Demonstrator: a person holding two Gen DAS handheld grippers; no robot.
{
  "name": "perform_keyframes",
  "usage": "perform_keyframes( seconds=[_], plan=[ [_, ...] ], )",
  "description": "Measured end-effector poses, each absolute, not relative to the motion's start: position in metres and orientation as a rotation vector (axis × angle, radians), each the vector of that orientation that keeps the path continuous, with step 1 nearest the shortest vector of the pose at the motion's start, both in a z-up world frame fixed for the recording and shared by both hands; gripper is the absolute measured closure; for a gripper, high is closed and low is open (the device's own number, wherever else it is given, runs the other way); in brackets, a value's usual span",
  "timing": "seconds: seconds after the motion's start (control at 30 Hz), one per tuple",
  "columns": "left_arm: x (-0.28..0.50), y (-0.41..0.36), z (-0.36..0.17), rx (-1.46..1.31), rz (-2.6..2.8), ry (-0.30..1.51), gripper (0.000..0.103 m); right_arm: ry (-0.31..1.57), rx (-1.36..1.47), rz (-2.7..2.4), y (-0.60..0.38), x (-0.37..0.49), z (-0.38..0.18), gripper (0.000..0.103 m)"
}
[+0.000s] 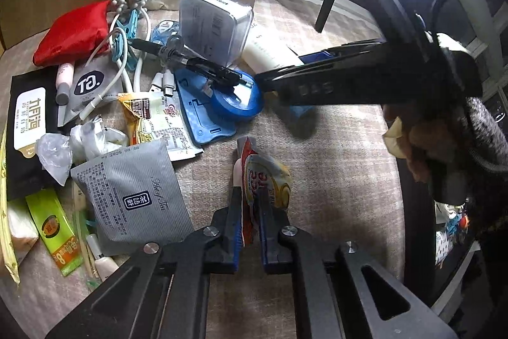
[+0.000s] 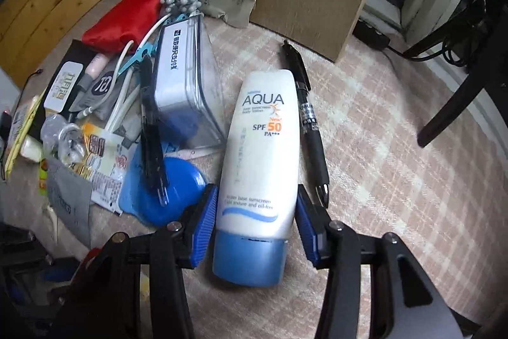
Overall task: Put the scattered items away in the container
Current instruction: 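Grasp the AQUA sunscreen tube with the right tool while the left tool grasps a snack packet, then carry both items to the black tray and open both tools to drop them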
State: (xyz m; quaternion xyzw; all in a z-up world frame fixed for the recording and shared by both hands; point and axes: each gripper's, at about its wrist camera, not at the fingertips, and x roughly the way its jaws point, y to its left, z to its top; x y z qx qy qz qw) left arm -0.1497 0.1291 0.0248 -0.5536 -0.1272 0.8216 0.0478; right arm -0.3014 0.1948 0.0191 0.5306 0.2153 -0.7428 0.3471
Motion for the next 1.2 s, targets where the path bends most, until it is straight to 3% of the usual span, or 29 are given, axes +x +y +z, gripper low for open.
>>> perform_keyframes(
  seconds=[0.03,0.43,0.73,1.2],
  plan=[
    [-0.149,0.129,0.026,-1.683,2.505,-0.39,0.103,0.542,1.383,-1.926,0.196,-0.302,0.02,0.057],
    [-0.143,0.125,0.043,-1.622,2.525,-0.415,0.103,0.366,1.371,-1.984,0.25,-0.288,0.062,0.061],
    [-0.135,0.133,0.058,-1.583,2.536,-0.378,0.103,0.297,1.363,-2.024,0.253,-0.247,0.06,0.063],
    [-0.142,0.167,0.099,-1.442,2.504,-0.319,0.103,0.169,1.237,-2.226,0.348,-0.222,0.133,0.063]
  ],
)
